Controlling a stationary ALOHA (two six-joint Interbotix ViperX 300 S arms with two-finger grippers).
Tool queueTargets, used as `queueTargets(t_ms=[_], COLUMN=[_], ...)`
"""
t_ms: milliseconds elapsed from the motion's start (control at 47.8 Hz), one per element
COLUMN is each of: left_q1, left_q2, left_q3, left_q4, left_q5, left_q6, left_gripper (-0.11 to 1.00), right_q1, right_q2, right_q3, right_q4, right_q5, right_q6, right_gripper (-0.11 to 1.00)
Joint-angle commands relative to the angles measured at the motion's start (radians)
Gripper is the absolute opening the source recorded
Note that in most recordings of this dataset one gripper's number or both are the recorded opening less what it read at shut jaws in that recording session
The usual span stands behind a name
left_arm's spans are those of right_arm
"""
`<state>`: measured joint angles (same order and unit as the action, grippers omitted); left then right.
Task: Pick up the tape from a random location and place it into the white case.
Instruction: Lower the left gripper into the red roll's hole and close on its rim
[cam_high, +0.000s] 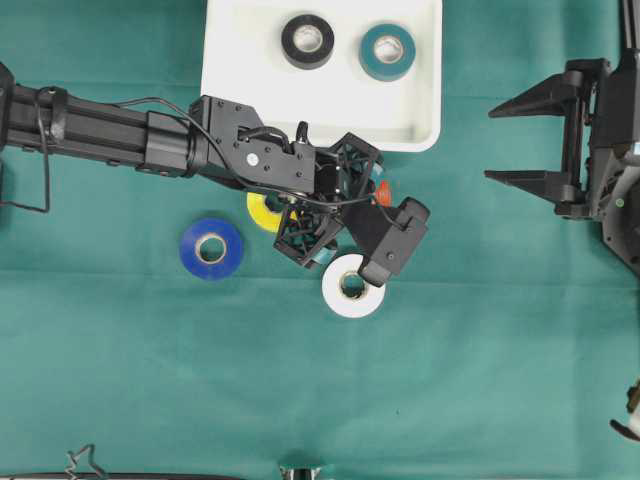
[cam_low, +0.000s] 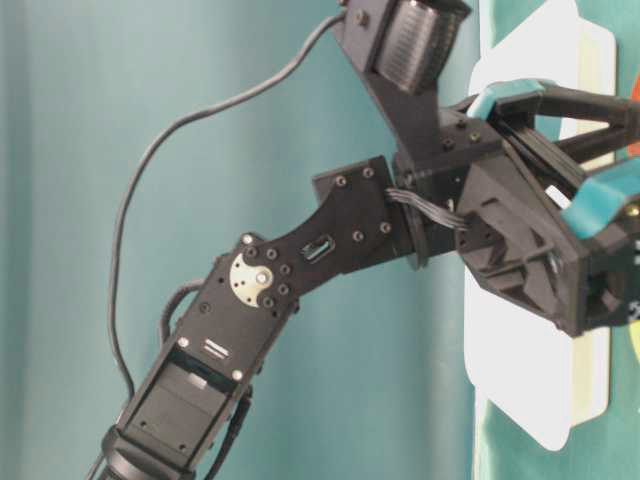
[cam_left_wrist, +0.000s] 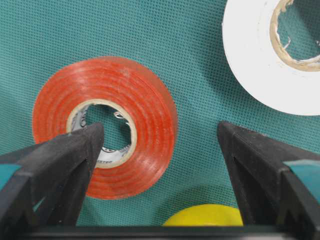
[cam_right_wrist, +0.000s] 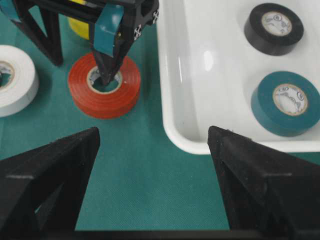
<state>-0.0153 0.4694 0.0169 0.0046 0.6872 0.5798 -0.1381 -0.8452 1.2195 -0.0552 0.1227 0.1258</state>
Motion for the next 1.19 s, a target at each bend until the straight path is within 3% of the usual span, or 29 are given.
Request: queueTargets(t_ms=[0, 293, 397, 481, 648, 690, 1171], left_q1=[0.005, 0.005, 0.005, 0.005, 0.005, 0.005, 0.006], left_q2=[-0.021, -0.023, -0.023, -0.023, -0.023, -0.025, -0.029], left_q3=[-0.005, -0.002, -0.003, -0.005, -0.003, -0.002, -0.002], left_q4=[0.003, 0.002, 0.002, 0.002, 0.002, 0.002, 0.002], left_q5=[-0.005, -0.006, -0.012, -0.012, -0.011, -0.011, -0.008], left_q6=[0.0, 0.002, -0.005, -0.005, 0.0, 0.0, 0.0], left_gripper=[0.98, 0.98, 0.93, 0.78, 0.3, 0.25, 0.25], right_q1=[0.003, 0.003, 0.003, 0.003, 0.003, 0.003, 0.003], right_q2=[0.003, 0.012, 0.015, 0.014, 0.015, 0.014, 0.014], right_q3=[-0.02, -0.02, -0.018, -0.02, -0.02, -0.02, -0.02], right_q4=[-0.002, -0.002, -0.002, -0.002, -0.002, -0.002, -0.002], right_q5=[-0.006, -0.006, -0.006, -0.006, -0.006, -0.006, -0.006], right_q6=[0.002, 0.002, 0.003, 0.003, 0.003, 0.003, 0.003], right_gripper=[0.82, 0.82, 0.82, 0.82, 0.82, 0.82, 0.82])
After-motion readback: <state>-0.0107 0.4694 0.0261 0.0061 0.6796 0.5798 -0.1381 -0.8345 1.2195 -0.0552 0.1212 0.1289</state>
